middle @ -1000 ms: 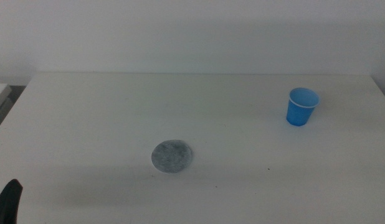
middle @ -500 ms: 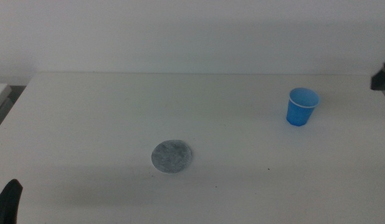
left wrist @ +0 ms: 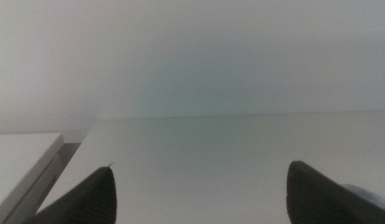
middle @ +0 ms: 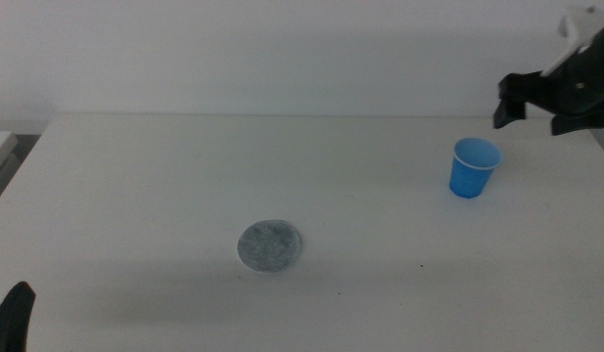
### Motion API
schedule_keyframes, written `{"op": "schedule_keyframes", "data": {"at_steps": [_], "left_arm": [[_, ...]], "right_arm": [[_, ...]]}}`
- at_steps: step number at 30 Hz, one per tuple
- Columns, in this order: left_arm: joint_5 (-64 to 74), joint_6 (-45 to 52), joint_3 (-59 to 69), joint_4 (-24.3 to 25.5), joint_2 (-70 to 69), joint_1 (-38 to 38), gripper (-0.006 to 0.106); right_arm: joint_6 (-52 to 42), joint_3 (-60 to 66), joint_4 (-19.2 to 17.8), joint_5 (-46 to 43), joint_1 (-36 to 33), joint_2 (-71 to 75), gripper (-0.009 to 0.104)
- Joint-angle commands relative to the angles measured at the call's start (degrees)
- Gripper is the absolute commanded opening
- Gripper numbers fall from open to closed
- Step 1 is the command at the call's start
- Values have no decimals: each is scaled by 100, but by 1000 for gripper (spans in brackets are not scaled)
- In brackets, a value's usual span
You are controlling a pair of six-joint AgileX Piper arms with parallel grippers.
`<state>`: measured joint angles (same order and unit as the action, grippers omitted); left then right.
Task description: Place an empty cup on a cup mat.
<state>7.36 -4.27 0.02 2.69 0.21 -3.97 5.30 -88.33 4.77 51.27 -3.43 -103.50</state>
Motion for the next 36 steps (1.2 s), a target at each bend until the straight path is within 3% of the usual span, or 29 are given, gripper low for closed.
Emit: {"op": "schedule_keyframes", "data": {"at_steps": [1,7,11,14,17,23,36], "left_arm": [[-73,-16,-2,-13,-21,-6,94],[-73,-16,-2,-13,-21,-6,94],[-73,-16,-2,-13,-21,-6,94],[-73,-16,-2,-13,-21,-6,94],[-73,-16,-2,-13,-21,-6,94],[-73,-16,-2,-13,-21,-6,94],[-73,-16,-2,-13,-21,-6,94]], "right_arm": [[73,-244,-38,-126,-6,-351,93],[190,-540,-14,-411,-6,-1220,92],[244,-618,-14,-450,-6,-1605,78],[280,-618,-14,-527,-6,-1744,46],[280,-618,-14,-650,-6,-1727,-3],[280,-618,59,-692,-395,-1138,-1],[689,-605,59,-321,-2477,-705,-1]]}}
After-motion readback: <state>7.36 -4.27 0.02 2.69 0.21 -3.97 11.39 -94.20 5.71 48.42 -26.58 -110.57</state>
